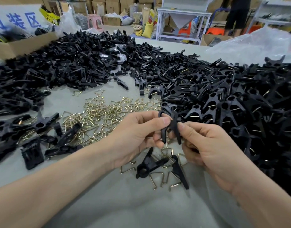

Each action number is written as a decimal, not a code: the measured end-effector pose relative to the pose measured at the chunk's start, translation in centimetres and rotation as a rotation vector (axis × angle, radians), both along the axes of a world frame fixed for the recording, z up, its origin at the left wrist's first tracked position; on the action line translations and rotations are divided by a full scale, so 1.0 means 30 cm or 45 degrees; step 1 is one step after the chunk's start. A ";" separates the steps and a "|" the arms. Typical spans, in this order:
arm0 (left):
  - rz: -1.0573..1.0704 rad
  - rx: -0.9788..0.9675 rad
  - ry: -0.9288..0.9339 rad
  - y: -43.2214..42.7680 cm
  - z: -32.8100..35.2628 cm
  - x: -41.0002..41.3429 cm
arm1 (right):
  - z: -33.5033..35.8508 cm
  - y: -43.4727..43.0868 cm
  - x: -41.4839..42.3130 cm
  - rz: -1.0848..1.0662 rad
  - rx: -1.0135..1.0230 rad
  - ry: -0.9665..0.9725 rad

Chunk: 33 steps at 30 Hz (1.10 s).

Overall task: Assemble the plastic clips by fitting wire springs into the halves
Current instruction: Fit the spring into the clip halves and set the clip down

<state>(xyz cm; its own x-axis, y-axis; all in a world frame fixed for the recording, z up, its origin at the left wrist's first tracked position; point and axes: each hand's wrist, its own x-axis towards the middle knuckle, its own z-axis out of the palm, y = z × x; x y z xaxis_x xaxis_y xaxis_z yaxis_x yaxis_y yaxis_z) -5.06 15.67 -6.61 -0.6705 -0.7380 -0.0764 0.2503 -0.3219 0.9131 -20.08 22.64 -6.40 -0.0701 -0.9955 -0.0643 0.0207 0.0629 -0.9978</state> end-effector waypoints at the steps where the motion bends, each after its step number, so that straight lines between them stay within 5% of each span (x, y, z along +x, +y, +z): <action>1: 0.006 -0.001 0.001 0.001 0.000 -0.001 | -0.001 -0.001 0.001 -0.019 -0.031 0.053; 9: -0.053 0.136 0.091 -0.008 -0.008 -0.002 | -0.001 -0.012 -0.009 -0.200 -0.203 0.382; 26: -0.014 -0.025 0.009 0.005 0.004 -0.001 | -0.002 -0.006 -0.018 -0.109 -0.087 0.012; 33: -0.027 -0.004 0.007 0.007 0.000 -0.003 | 0.002 -0.004 -0.015 -0.095 -0.100 0.036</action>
